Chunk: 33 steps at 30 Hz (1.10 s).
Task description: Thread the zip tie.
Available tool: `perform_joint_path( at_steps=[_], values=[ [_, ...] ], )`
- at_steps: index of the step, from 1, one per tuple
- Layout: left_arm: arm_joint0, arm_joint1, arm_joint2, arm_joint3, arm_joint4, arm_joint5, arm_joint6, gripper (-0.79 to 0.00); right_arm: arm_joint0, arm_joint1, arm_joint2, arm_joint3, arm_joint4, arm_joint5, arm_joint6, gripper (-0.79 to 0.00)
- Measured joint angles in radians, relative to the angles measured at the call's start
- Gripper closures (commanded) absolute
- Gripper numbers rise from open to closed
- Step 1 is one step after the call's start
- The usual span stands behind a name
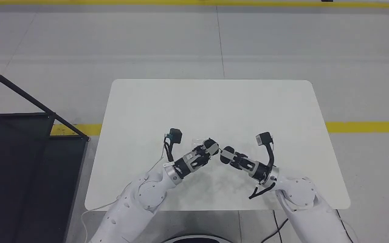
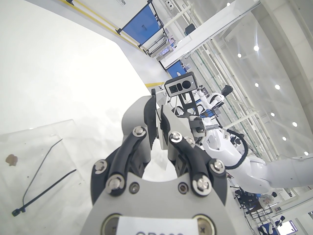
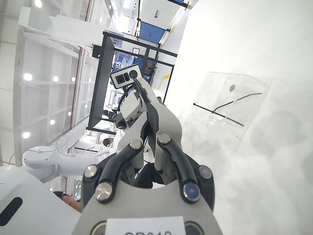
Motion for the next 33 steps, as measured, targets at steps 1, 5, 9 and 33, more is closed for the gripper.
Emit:
perform_joint_path(
  at_steps=[1,5,9,33],
  values=[
    [0.000,0.000,0.000,0.000,0.000,0.000,0.000,-0.099,0.000,0.000,0.000,0.000,0.000,0.000,0.001,0.000],
    [0.000,-0.002,-0.001,0.000,0.002,0.003,-0.001,-0.058,0.000,0.000,0.000,-0.001,-0.002,0.000,0.002,0.000],
    [0.000,-0.003,-0.002,0.000,0.005,0.006,0.001,0.000,-0.001,0.000,0.001,-0.002,-0.003,-0.003,0.002,0.000],
    [0.016,-0.002,-0.052,-0.011,0.024,0.000,0.008,0.000,-0.023,0.001,0.015,-0.029,-0.039,0.011,-0.024,-0.443]
  ],
)
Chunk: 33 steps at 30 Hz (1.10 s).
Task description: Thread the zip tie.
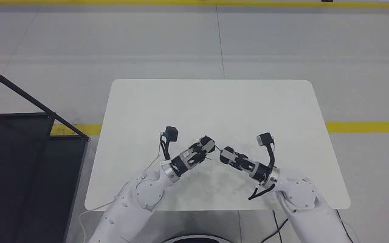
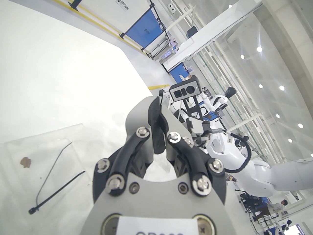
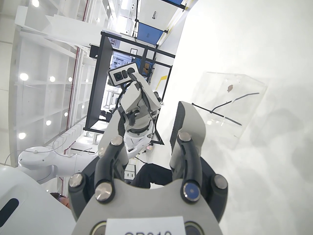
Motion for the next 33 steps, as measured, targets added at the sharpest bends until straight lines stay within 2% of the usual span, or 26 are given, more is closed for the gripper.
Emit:
perform_joint_path(
  at_steps=[4,6,12,14,15,18,21,29,31,33],
  values=[
    [0.022,0.010,-0.052,-0.019,0.003,0.002,0.000,0.000,-0.020,0.003,0.010,-0.033,-0.061,0.009,-0.032,-0.493],
    [0.035,0.015,-0.080,-0.035,-0.002,0.003,-0.010,0.000,-0.036,0.004,0.014,-0.063,-0.116,0.018,-0.059,-0.486],
    [0.109,0.042,-0.209,-0.112,-0.029,-0.003,-0.063,0.000,-0.127,0.009,0.018,-0.218,-0.363,0.068,-0.183,-0.656],
    [0.146,0.052,-0.260,-0.141,-0.050,-0.015,-0.087,0.000,-0.155,0.011,0.018,-0.275,-0.457,0.097,-0.220,-0.773],
    [0.162,0.056,-0.282,-0.152,-0.063,-0.020,-0.099,0.000,-0.167,0.012,0.015,-0.300,-0.498,0.112,-0.232,-0.785],
    [0.216,0.069,-0.352,-0.182,-0.104,-0.038,-0.138,0.000,-0.192,0.013,0.016,-0.354,-0.597,0.160,-0.253,-0.785],
    [0.256,0.076,-0.399,-0.200,-0.127,-0.050,-0.159,0.000,-0.191,0.013,0.016,-0.352,-0.591,0.159,-0.252,-0.785],
    [0.255,0.076,-0.397,-0.199,-0.127,-0.050,-0.158,0.000,-0.189,0.013,0.012,-0.354,-0.594,0.154,-0.247,-0.785],
    [0.250,0.075,-0.393,-0.204,-0.112,-0.031,-0.148,0.000,-0.176,0.013,-0.007,-0.367,-0.648,0.152,-0.223,-0.785],
    [0.240,0.073,-0.380,-0.206,-0.106,-0.001,-0.134,0.000,-0.159,0.010,-0.037,-0.402,-0.738,0.206,-0.207,-0.785]
  ],
)
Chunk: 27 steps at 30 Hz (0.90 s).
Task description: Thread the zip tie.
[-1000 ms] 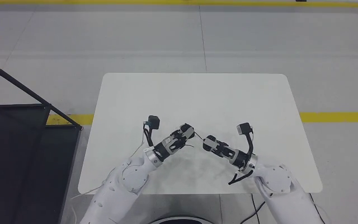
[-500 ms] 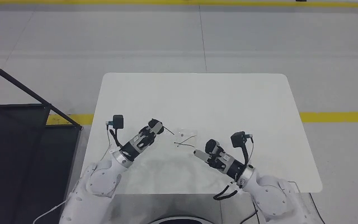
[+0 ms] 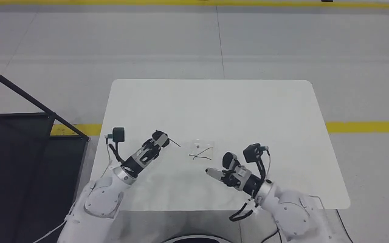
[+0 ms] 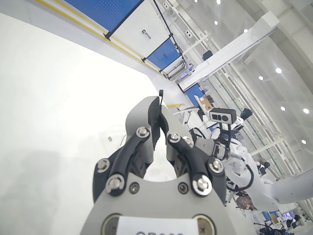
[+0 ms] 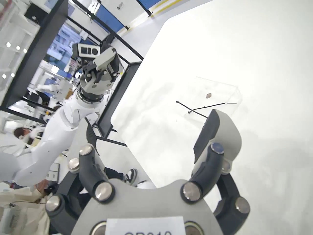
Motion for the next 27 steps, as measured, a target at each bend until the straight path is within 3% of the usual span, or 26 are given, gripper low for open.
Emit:
perform_joint_path(
  at_steps=[6,13,20,27],
  values=[
    [-0.030,0.002,-0.018,0.028,-0.096,0.049,-0.027,0.000,0.095,-0.018,-0.158,-0.098,-0.336,0.219,0.133,-0.785],
    [-0.014,0.012,-0.084,0.050,-0.192,0.055,-0.084,0.000,0.319,-0.079,-0.412,-0.057,-0.660,0.417,0.384,-0.785],
    [-0.009,0.017,-0.117,0.054,-0.256,0.056,-0.109,0.000,0.536,-0.176,-0.604,0.114,-0.762,0.554,0.513,-0.785],
    [-0.009,0.017,-0.117,0.054,-0.257,0.056,-0.107,0.000,0.551,-0.183,-0.612,0.130,-0.766,0.565,0.518,-0.785]
  ],
)
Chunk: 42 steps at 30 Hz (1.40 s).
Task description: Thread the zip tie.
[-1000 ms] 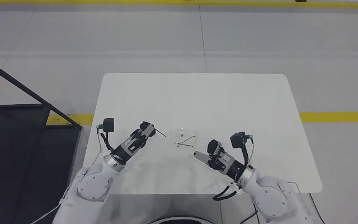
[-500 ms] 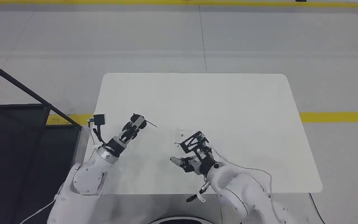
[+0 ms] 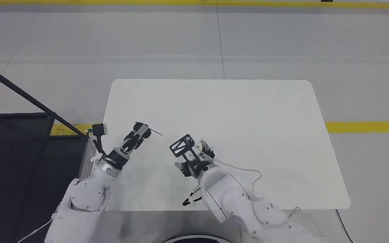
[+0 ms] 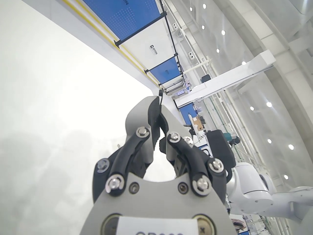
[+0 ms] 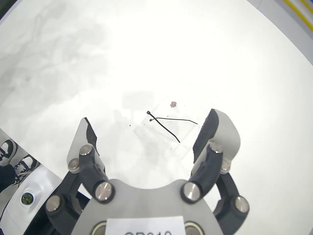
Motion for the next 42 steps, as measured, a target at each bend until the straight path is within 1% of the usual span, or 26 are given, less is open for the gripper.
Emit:
perform_joint_path(
  at_steps=[4,6,8,12,16,19,24,28,31,34,36,42],
  values=[
    [0.000,0.000,0.000,0.000,0.000,0.000,0.000,0.000,-0.007,0.000,0.001,0.007,-0.002,-0.004,-0.009,-0.785],
    [0.000,0.000,0.000,0.000,0.000,0.000,0.000,0.000,-0.014,-0.004,-0.004,0.026,-0.016,-0.026,-0.014,-0.785],
    [0.000,0.000,0.000,0.000,0.000,0.000,0.000,0.000,0.000,-0.015,-0.016,0.049,-0.051,-0.024,0.019,-0.785],
    [0.000,0.000,0.000,0.000,0.000,0.000,0.000,0.000,0.050,-0.055,-0.065,0.094,-0.125,0.031,0.114,-0.785],
    [0.000,0.000,0.000,0.000,0.000,0.000,0.000,0.000,0.102,-0.104,-0.108,0.151,-0.168,0.070,0.189,-0.702],
    [0.000,0.000,0.000,0.000,0.000,0.000,0.000,0.000,0.126,-0.135,-0.129,0.188,-0.194,0.086,0.229,-0.662],
    [0.000,0.000,0.000,0.000,0.000,0.000,0.000,0.000,0.148,-0.179,-0.151,0.245,-0.245,0.108,0.284,-0.622],
    [0.000,0.000,0.000,0.000,0.000,0.000,0.000,0.000,0.152,-0.214,-0.165,0.285,-0.306,0.123,0.331,-0.594],
    [0.000,0.000,0.000,0.000,0.000,0.000,0.000,0.000,0.140,-0.236,-0.159,0.307,-0.349,0.108,0.348,-0.576],
    [0.000,0.000,0.000,0.000,0.000,0.000,0.000,0.000,0.122,-0.257,-0.146,0.318,-0.389,0.091,0.364,-0.576],
    [0.000,0.000,0.000,0.000,0.000,0.000,0.000,0.000,0.112,-0.269,-0.137,0.323,-0.410,0.083,0.373,-0.551],
    [0.000,0.000,0.000,0.000,0.000,0.000,0.000,0.000,0.087,-0.310,-0.116,0.359,-0.471,0.065,0.390,-0.517]
  ],
)
